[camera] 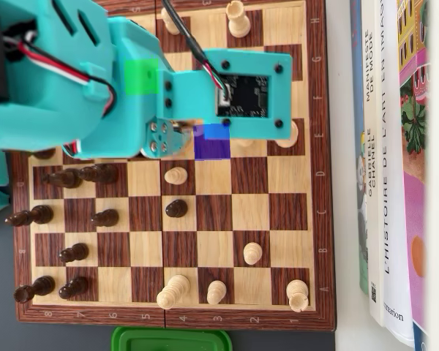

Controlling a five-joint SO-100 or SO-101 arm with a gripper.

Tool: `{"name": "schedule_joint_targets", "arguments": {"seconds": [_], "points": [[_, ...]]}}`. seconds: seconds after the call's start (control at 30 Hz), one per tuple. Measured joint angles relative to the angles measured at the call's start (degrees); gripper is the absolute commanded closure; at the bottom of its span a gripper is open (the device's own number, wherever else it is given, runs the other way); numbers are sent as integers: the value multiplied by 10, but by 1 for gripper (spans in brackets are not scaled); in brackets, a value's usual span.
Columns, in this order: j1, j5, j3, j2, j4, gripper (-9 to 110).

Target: Play chess

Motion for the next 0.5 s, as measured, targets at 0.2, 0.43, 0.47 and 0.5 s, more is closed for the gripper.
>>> {"name": "schedule_joint_targets", "arguments": {"seconds": [0.2, 0.43, 0.47, 0.5], "points": [[-22, 20, 63, 58, -1, 94], [-54, 33, 108, 100, -1, 94], [-62, 39, 115, 105, -1, 94], [-70, 42, 120, 110, -1, 94]]}}
